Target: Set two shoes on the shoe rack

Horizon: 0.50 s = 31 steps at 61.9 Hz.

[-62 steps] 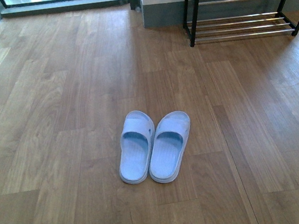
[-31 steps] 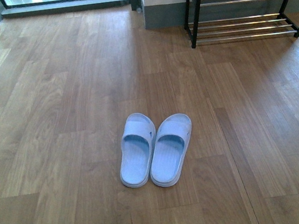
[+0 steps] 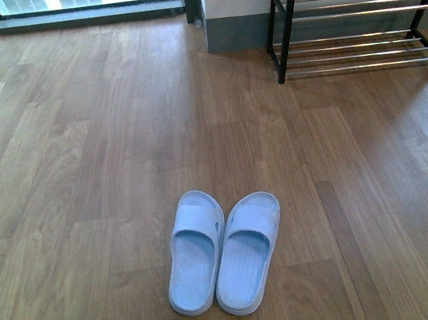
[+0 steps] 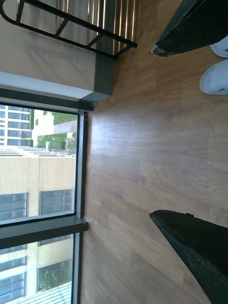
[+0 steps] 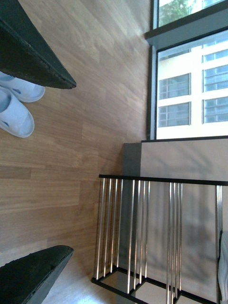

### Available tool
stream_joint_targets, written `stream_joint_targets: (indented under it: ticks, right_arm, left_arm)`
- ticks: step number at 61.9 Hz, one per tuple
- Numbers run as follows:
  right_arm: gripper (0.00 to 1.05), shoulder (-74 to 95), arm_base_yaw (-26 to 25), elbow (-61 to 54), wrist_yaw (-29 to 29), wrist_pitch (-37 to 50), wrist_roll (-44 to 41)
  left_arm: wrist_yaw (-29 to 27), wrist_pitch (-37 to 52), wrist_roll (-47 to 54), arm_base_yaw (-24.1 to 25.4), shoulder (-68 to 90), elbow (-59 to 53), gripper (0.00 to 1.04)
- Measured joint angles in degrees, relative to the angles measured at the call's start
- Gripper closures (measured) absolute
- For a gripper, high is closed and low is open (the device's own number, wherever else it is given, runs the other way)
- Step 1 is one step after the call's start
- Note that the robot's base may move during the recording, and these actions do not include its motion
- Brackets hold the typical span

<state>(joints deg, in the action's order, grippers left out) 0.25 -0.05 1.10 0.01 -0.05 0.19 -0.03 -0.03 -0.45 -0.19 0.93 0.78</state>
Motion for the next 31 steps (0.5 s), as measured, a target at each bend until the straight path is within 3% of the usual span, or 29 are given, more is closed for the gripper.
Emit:
stream_joint_targets:
  ticks: [16,21,23,31]
  right_arm:
    - [0.09,0.0,0.0,0.0,0.0,0.0,0.0]
    - [0.09,2.7,2.4,0.2,5.5,0.5,0.2]
    - [0.09,6.5,4.2,0.4,7.8,2.4,0.2]
    - [0.09,27.2,8.1,2.3,7.9,15.4,0.7]
  left_arm:
    - [0.0,0.0,0.0,0.0,0.0,0.0,0.09]
    - [0.0,0.0,0.0,0.0,0.0,0.0,0.09]
    - [0.0,0.0,0.0,0.0,0.0,0.0,0.09]
    - [0.0,0.0,0.0,0.0,0.0,0.0,0.09]
